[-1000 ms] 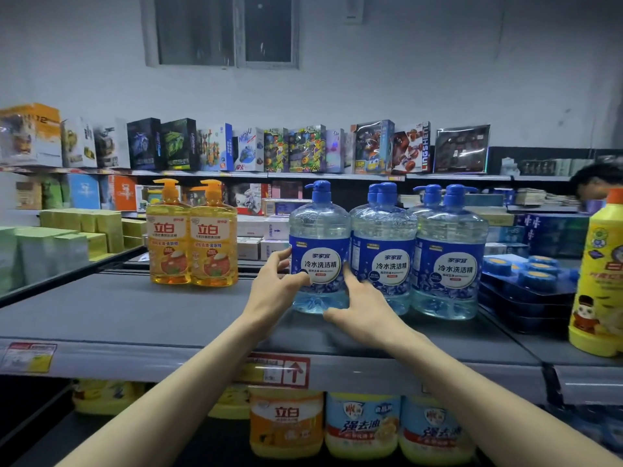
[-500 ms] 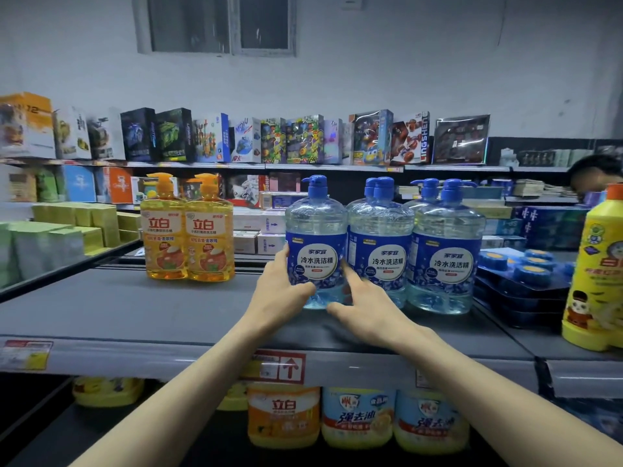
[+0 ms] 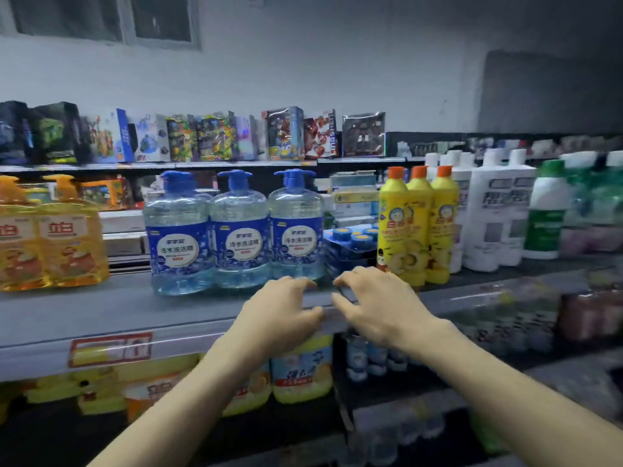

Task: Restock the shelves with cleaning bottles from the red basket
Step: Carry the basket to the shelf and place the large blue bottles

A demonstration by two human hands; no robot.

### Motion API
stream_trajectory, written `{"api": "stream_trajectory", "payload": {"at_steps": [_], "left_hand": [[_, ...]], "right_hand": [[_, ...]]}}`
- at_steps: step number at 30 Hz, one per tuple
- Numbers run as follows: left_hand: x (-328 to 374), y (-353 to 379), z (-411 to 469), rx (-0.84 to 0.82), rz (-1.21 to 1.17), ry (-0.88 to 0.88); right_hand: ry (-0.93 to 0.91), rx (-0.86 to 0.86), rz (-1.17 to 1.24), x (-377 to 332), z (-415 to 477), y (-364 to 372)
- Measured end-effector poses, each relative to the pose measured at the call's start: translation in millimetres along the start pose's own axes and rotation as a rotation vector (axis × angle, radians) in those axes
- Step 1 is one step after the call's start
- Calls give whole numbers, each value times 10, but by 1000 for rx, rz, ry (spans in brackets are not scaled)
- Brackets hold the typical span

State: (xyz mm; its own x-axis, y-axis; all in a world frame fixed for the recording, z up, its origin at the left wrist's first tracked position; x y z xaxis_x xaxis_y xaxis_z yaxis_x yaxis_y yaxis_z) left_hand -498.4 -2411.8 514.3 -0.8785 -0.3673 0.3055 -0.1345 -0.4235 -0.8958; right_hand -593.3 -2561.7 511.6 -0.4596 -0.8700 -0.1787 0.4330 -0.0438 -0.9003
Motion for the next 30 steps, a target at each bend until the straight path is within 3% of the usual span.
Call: {"api": "stream_trajectory", "payload": {"at_steps": [4,13,23,30], "left_hand": [[1061,714,155,-29,35,204],[3045,2576,203,-289,-5,419],[4456,4346,-125,-670,-52,597],[5203,5495,-173,-884,-65,715]], "right_hand": [[125,58,-90,1044,-718,-278],[624,-176,-235,3193,-2445,-286],[1090,-363,-236,4565,-4208,151],[1346,-430,-245,5338,-4962,535]]}}
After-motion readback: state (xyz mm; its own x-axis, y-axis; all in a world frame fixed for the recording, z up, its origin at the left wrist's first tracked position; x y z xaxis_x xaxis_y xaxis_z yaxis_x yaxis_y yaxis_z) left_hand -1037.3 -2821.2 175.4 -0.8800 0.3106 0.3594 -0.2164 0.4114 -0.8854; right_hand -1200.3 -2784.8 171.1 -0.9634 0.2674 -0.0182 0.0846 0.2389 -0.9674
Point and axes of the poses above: each hand's wrist, its own z-axis towards the middle knuckle, its own y-axis out of the palm, x = y × z, the point moved 2 cm from there along z, towards the middle knuckle, and after that the axes turned 12 degrees about y, right-handed, at the moved point
